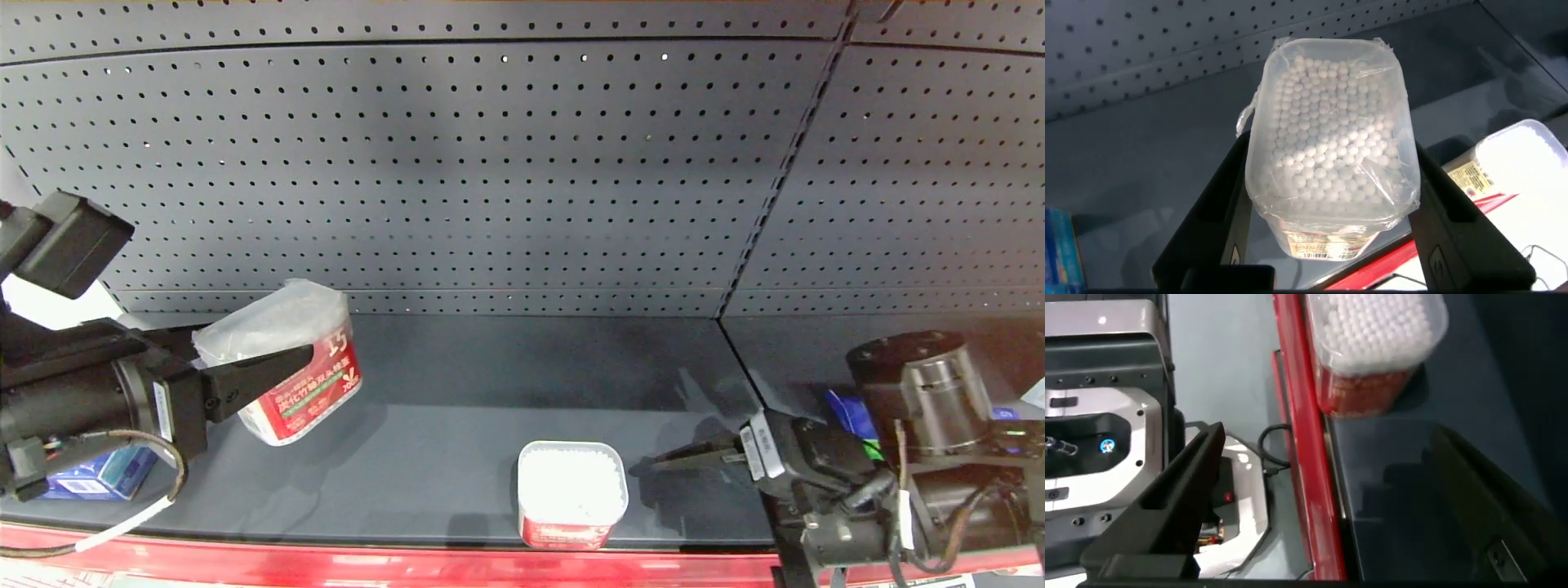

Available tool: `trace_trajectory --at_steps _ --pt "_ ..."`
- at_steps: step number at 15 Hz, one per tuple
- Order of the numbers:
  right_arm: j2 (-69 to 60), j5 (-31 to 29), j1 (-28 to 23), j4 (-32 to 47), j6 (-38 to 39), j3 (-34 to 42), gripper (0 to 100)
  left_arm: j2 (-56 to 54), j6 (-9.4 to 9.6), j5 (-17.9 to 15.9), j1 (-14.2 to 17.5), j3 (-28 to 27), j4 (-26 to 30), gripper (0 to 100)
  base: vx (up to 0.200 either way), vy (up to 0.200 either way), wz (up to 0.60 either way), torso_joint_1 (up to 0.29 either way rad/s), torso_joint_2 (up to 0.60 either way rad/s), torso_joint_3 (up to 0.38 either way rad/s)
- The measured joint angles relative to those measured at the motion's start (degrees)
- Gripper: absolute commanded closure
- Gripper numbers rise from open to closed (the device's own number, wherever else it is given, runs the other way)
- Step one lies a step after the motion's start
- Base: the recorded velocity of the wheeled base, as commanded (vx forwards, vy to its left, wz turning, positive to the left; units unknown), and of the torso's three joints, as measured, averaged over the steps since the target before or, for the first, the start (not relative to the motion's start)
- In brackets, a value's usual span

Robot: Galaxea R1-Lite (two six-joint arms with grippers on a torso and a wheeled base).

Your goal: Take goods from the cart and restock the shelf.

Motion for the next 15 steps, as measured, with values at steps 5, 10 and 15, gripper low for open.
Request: trace_trajectory --at_steps 5,10,15 --pt "-20.92 -6.02 -11.33 0.06 5.03 8.16 0 4.12 4.05 -6.70 0.05 -0.38 -3.01 100 0.000 0.000 0.00 0.000 0.00 0.000" --pt "-45.78 -19.54 -31.37 0.50 20.27 14.51 0 10.25 5.29 -12.11 -2.54 -1.73 -11.17 100 0.000 0.000 0.00 0.000 0.00 0.000" --pt "-58.27 -27.39 -40.34 0.61 28.79 15.36 0 17.69 9.94 -22.37 -4.19 -4.51 -14.81 100 0.000 0.000 0.00 0.000 0.00 0.000"
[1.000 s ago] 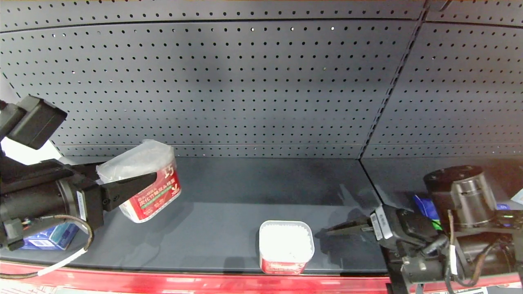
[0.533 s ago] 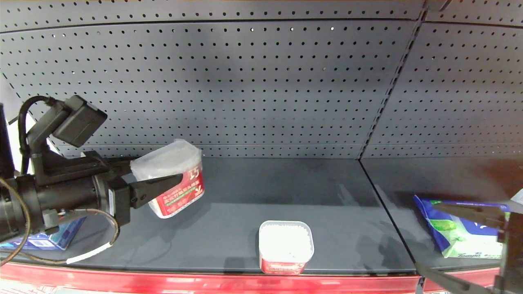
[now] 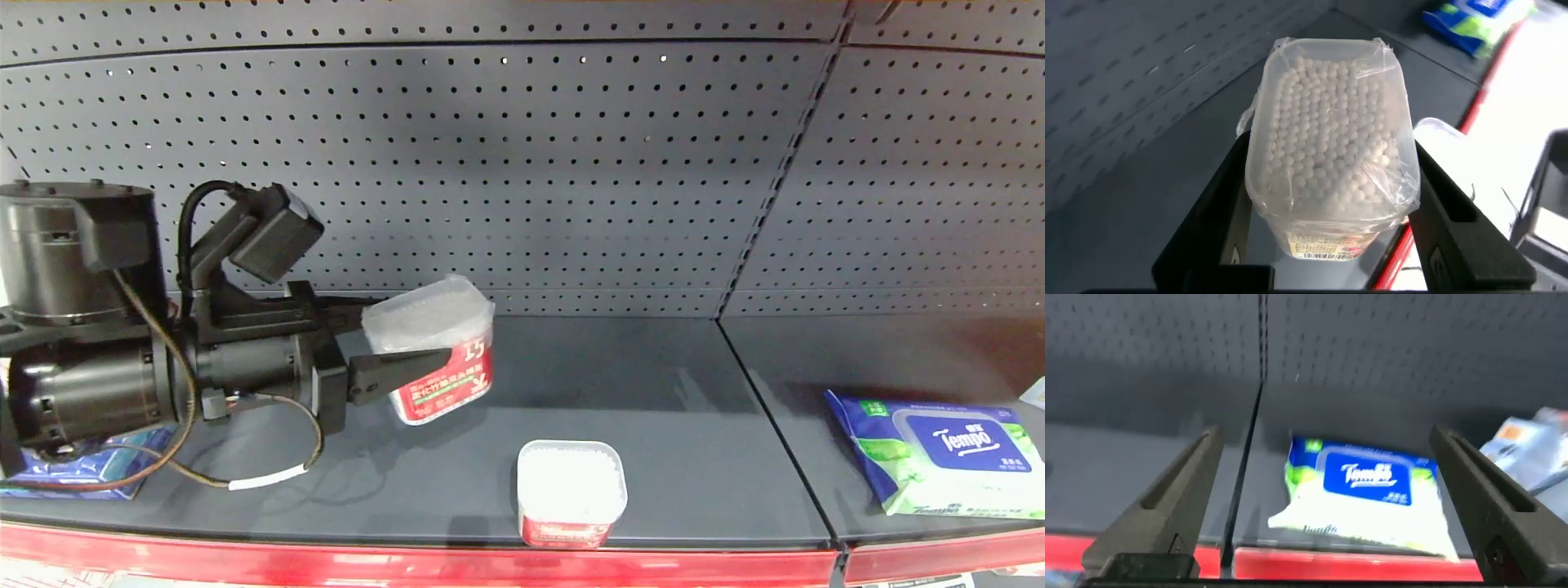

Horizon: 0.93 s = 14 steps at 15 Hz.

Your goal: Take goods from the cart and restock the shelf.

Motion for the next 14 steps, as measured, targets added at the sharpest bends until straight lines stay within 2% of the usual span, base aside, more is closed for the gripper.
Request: trace_trajectory --at_steps 2,5,7,10,14 --pt "-1.46 0.00 -0.17 -0.09 0.00 -1.40 0 3.91 2.85 -4.57 0.13 -1.74 -3.15 100 0.000 0.000 0.00 0.000 0.00 0.000" --pt "-2.08 0.05 -0.23 0.00 -0.11 -2.84 0 10.12 5.53 -10.44 0.24 -4.47 -6.12 100 0.000 0.000 0.00 0.000 0.00 0.000" --pt "-2.17 0.05 -0.28 0.00 -0.37 -3.75 0 14.31 7.96 -14.02 0.28 -6.03 -7.50 100 0.000 0.000 0.00 0.000 0.00 0.000" --pt "-1.84 0.05 -0.30 0.07 -0.72 -4.91 0 19.93 10.86 -16.94 1.02 -7.95 -9.79 100 0.000 0.000 0.00 0.000 0.00 0.000" --pt "-0.66 0.05 -0.28 0.09 -1.58 -5.74 0 26.14 11.47 -20.88 1.18 -12.00 -11.28 100 0.000 0.000 0.00 0.000 0.00 0.000"
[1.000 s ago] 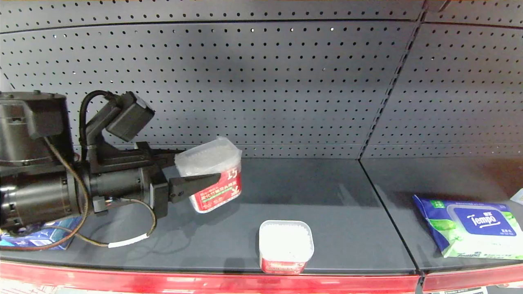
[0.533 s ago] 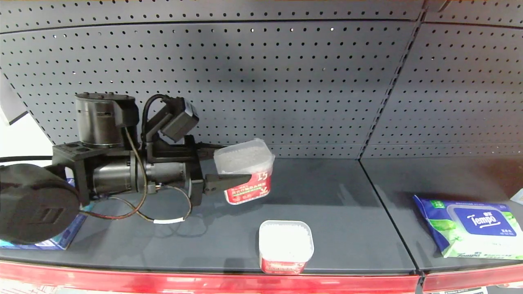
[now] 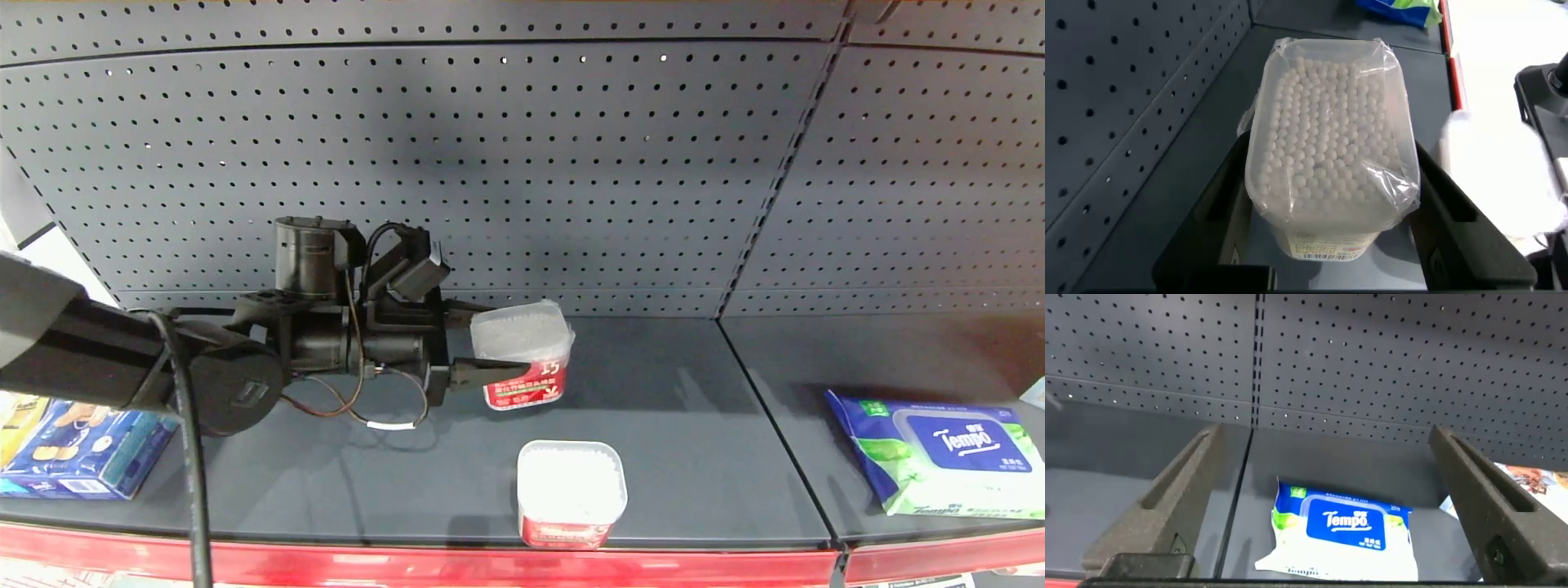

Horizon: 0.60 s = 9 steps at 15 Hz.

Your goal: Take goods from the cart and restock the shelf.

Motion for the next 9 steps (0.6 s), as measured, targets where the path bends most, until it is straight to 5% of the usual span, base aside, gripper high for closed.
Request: trace_trajectory --at_steps 9 --pt "1.40 -0.07 0.06 -0.06 -0.69 -0.60 0 8.13 0.22 -1.07 -0.41 -5.53 0.13 100 0.000 0.000 0.00 0.000 0.00 0.000"
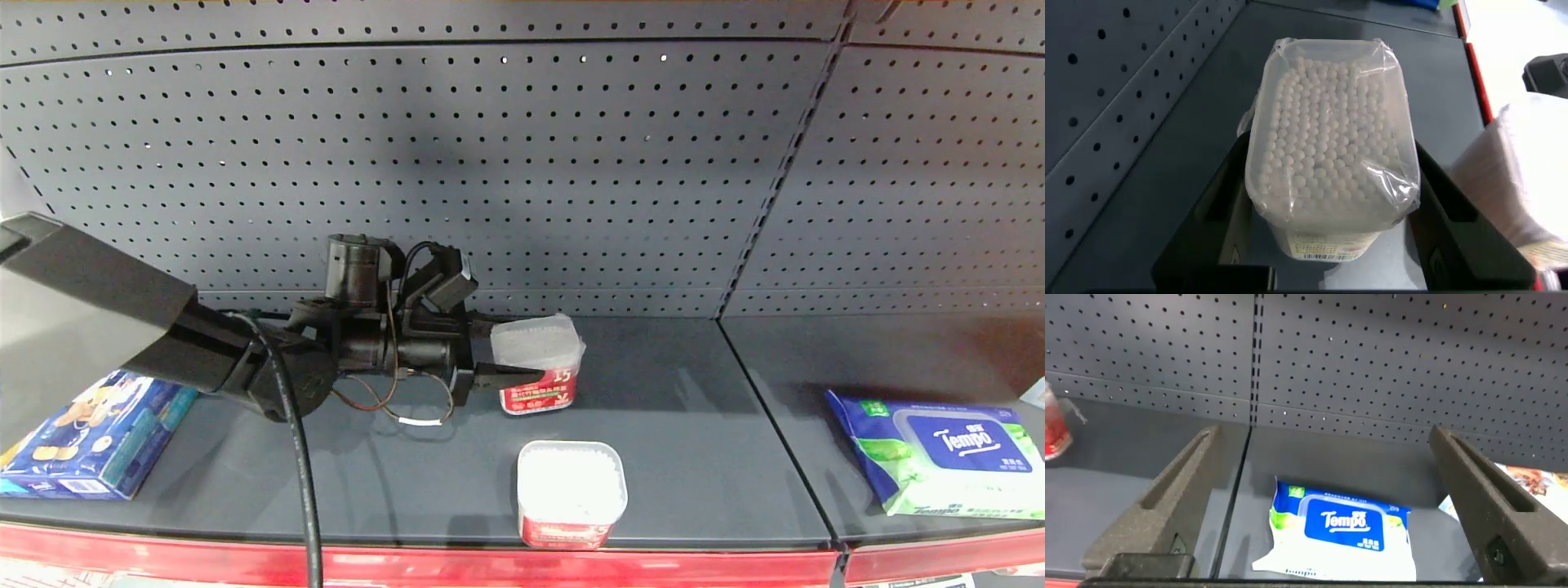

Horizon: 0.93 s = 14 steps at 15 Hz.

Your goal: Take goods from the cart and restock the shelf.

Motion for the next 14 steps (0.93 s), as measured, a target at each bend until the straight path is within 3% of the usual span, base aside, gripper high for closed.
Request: trace_trajectory --at_steps 11,12,14 --pt "0.85 0.00 -0.01 0.00 0.00 0.46 0 4.71 -0.02 -0.76 -1.87 -4.22 0.28 100 0.000 0.000 0.00 0.000 0.00 0.000" --pt "0.85 0.00 0.00 -0.02 0.00 0.49 0 4.73 0.02 -0.76 -1.95 -4.22 0.26 0 0.000 0.000 0.00 0.000 0.00 0.000" --pt "0.83 0.00 0.02 -0.02 0.00 0.63 0 4.77 0.02 -0.77 -2.21 -4.22 0.28 0 0.000 0.000 0.00 0.000 0.00 0.000"
